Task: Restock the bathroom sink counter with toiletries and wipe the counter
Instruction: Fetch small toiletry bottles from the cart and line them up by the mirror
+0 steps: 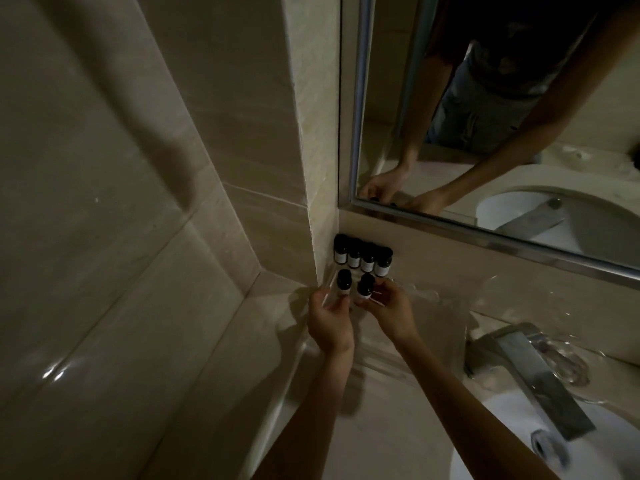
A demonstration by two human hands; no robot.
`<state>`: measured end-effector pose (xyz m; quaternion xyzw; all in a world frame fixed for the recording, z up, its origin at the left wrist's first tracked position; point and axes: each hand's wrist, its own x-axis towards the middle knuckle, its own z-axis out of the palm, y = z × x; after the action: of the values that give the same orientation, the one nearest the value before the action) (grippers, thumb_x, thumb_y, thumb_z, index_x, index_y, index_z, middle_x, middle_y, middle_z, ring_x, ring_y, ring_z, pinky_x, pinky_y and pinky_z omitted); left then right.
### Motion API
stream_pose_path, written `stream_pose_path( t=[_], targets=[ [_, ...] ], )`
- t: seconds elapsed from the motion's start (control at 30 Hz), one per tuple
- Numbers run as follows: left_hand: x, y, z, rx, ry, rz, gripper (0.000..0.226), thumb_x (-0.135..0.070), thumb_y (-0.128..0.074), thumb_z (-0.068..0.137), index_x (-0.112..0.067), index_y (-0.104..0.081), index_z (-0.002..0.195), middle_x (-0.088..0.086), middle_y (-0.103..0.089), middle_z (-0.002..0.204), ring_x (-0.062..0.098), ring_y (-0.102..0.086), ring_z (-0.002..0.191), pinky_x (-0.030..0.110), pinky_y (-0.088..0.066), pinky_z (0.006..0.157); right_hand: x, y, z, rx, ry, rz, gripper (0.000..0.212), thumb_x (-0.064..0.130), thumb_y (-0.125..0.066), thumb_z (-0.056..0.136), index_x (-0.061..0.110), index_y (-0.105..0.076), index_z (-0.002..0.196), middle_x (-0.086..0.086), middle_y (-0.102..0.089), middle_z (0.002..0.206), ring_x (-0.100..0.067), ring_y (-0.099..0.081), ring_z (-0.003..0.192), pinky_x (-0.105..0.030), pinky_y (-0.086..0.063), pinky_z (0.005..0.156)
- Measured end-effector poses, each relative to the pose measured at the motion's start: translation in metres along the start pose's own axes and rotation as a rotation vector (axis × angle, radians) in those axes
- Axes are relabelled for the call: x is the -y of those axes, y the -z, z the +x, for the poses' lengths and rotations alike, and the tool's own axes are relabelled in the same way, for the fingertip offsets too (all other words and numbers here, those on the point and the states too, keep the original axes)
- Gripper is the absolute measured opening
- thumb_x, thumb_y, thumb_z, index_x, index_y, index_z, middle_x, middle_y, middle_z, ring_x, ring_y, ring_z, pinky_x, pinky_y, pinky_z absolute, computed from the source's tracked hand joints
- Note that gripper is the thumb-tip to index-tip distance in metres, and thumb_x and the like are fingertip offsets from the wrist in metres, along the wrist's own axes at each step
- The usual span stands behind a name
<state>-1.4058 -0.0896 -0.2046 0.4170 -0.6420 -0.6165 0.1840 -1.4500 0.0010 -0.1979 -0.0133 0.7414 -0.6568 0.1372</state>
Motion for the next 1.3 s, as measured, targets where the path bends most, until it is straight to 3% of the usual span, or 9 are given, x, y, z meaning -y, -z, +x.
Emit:
stream_pose_path(
  t=[0.1,0.2,0.33,0.47,0.7,0.87,1.0,1.13,1.3],
  targets=[
    [-0.01,-0.006,0.005,-0.06,0.019,-0.025,0.023,-0.01,-0.074,0.08,-0.023,-0.062,0.094,0.006,-0.072,0.099,0.023,-0.069,0.089,0.047,-0.057,0.08,0.002,-0.006,0.009,-0.01,0.011,0.003,0.027,-0.006,-0.071,0.078,0.015,-0.061,0.092,0.002,-0.069,0.09,0.004,-0.066,0.077,-0.013,-0.051,0.069],
    [-0.011,-0.01,0.013,-0.067,0.02,-0.076,0.017,-0.006,-0.07,0.083,-0.022,-0.068,0.088,0.003,-0.072,0.096,0.021,-0.068,0.09,0.048,-0.056,0.083,0.0,-0.014,0.015,0.006,0.014,0.0,0.028,-0.002,-0.073,0.077,0.006,-0.062,0.102,-0.005,-0.069,0.098,-0.006,-0.067,0.089,-0.02,-0.053,0.077],
    [-0.008,-0.01,0.012,-0.041,0.006,-0.098,0.021,-0.003,-0.059,0.091,-0.012,-0.071,0.106,0.005,-0.071,0.105,0.019,-0.067,0.097,0.044,-0.055,0.088,-0.002,-0.019,0.019,0.013,0.012,-0.009,0.033,0.001,-0.073,0.078,0.001,-0.062,0.109,-0.007,-0.07,0.103,-0.014,-0.067,0.096,-0.027,-0.054,0.085],
    [-0.011,-0.011,0.014,-0.043,0.008,-0.124,0.025,-0.005,-0.053,0.096,-0.008,-0.068,0.115,0.009,-0.07,0.113,0.022,-0.065,0.105,0.043,-0.053,0.093,0.0,-0.02,0.02,0.001,0.03,-0.01,0.033,-0.002,-0.071,0.079,0.001,-0.062,0.11,-0.007,-0.07,0.104,-0.014,-0.067,0.097,-0.025,-0.054,0.084],
    [-0.018,-0.006,0.004,-0.059,-0.048,-0.018,0.023,-0.011,-0.052,0.096,-0.015,-0.069,0.111,0.0,-0.069,0.114,0.01,-0.062,0.103,0.014,-0.044,0.08,-0.004,-0.016,0.014,-0.021,0.049,-0.046,0.027,0.0,-0.072,0.079,0.011,-0.064,0.102,0.0,-0.07,0.098,-0.011,-0.067,0.094,-0.021,-0.053,0.08],
    [-0.024,-0.009,0.002,0.01,-0.035,-0.019,0.03,-0.005,-0.047,0.096,-0.013,-0.067,0.118,0.003,-0.068,0.115,0.016,-0.063,0.107,0.03,-0.051,0.091,0.001,-0.018,0.015,0.049,0.058,-0.037,0.027,-0.001,-0.072,0.08,0.005,-0.062,0.105,-0.006,-0.071,0.102,-0.011,-0.068,0.094,-0.023,-0.055,0.081],
    [-0.034,-0.01,0.004,0.044,-0.076,0.013,0.033,-0.002,-0.045,0.096,-0.01,-0.064,0.123,0.003,-0.066,0.121,0.008,-0.057,0.111,0.015,-0.042,0.089,0.005,-0.021,0.015,0.064,0.067,-0.062,0.024,0.002,-0.069,0.083,0.001,-0.06,0.106,-0.002,-0.069,0.099,-0.005,-0.066,0.09,-0.023,-0.054,0.082],
    [-0.032,-0.009,0.008,0.038,-0.092,0.093,0.036,0.0,-0.045,0.094,-0.013,-0.066,0.121,0.004,-0.066,0.121,0.019,-0.059,0.113,0.018,-0.039,0.086,0.004,-0.027,0.017,0.026,0.122,-0.119,0.021,0.003,-0.07,0.083,0.009,-0.061,0.101,0.002,-0.068,0.093,-0.004,-0.065,0.086,-0.017,-0.053,0.076],
    [-0.018,-0.003,0.008,0.067,-0.049,0.111,0.039,0.0,-0.045,0.093,-0.016,-0.065,0.122,0.002,-0.066,0.122,0.019,-0.059,0.113,0.023,-0.043,0.088,-0.003,-0.034,0.009,-0.052,0.153,-0.177,0.026,0.005,-0.07,0.083,0.008,-0.063,0.108,0.003,-0.067,0.099,-0.01,-0.065,0.094,-0.019,-0.052,0.08]
  ],
)
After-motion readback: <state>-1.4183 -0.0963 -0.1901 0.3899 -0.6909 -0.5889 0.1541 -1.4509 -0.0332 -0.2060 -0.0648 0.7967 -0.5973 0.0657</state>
